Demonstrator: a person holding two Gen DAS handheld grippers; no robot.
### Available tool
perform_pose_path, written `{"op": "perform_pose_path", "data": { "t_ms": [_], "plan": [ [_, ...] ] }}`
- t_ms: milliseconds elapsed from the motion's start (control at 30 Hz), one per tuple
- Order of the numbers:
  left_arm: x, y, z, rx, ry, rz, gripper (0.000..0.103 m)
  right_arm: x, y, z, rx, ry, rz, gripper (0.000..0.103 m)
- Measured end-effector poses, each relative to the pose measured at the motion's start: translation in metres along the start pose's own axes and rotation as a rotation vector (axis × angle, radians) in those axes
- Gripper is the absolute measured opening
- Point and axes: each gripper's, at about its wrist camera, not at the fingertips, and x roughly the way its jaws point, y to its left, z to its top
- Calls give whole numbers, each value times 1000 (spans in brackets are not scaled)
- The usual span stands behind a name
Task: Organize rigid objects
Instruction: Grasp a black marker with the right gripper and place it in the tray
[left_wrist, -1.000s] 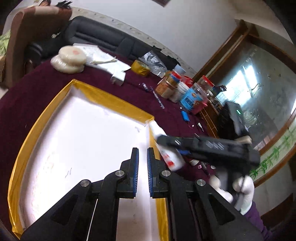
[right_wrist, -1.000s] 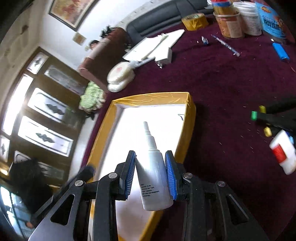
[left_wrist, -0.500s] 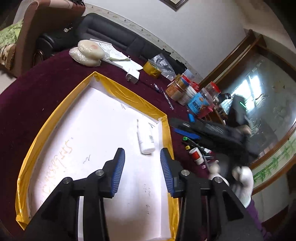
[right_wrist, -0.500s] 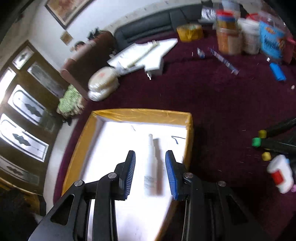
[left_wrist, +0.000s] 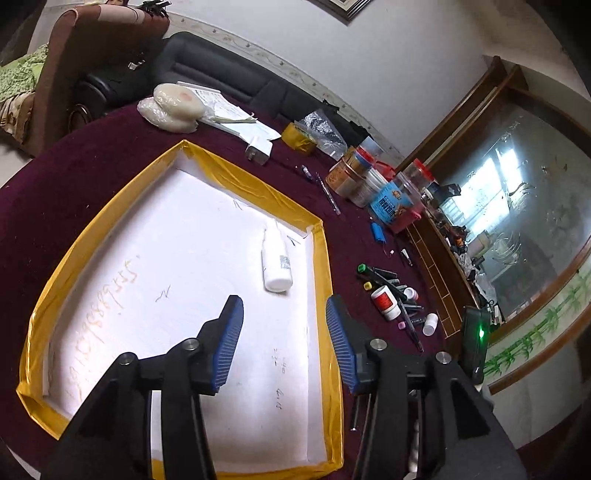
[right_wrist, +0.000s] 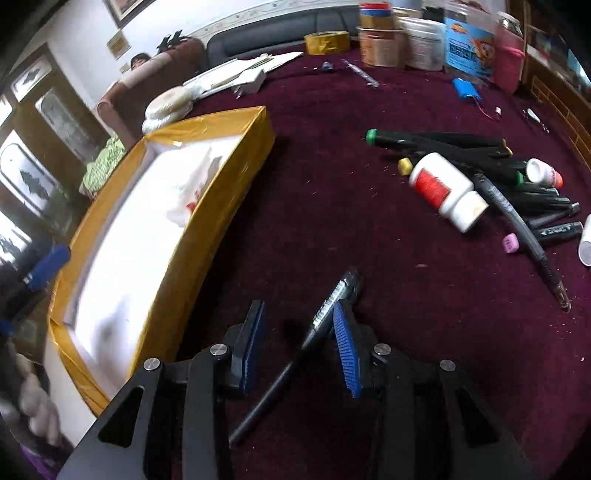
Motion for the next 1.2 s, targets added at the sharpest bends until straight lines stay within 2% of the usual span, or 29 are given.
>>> {"op": "perform_pose_path", "data": {
  "t_ms": [67,100,167,233,300,367,533,600,733,800,867,933,967,1000,1033,1100,1200],
  "plan": [
    [-1,0,-1,1,-3,9,45,1,13,-6,-66,-14,-50,31],
    [-2,0,-2,-1,-4,11,45,1,19,-10,-104,-29,-111,22],
    [-2,0,-3,-4,-6,12,45,0,20,-16,-131,-51,-163,13],
    [-2,1,-4,-4,-4,13,45,-3,6,-14,-73,-55,-98,11],
    [-2,1,-5,-4,-2,11,45,-9,-9,-12,-8,-67,-11,0],
    [-2,2,-5,-3,0,11,45,-16,-19,-9,52,-83,87,0],
    [0,7,-5,-15,5,3,45,-31,-20,-3,83,-120,161,0],
    [0,10,-5,-22,6,-6,45,-32,-13,-1,42,-101,144,0],
    [0,13,-6,-25,9,-12,45,-19,-2,-3,-23,-66,-12,4],
    [2,13,-7,-23,16,-11,45,-9,3,-5,-39,-42,-46,14],
    [4,14,-8,-23,25,-14,45,3,6,-8,-55,-22,-92,21],
    [6,14,-9,-22,30,-13,45,8,11,-9,-86,-44,-131,22],
    [6,14,-10,-24,33,-13,45,8,16,-8,-122,-54,-151,19],
    [7,14,-10,-25,34,-14,45,7,17,-8,-132,-54,-149,10],
    [7,14,-10,-26,36,-14,45,6,18,-7,-131,-52,-133,9],
    [5,12,-11,-22,32,-14,45,5,15,-4,-108,-51,-114,9],
    [3,11,-11,-15,26,-11,45,0,-3,-3,-13,-57,5,9]
  ]
}}
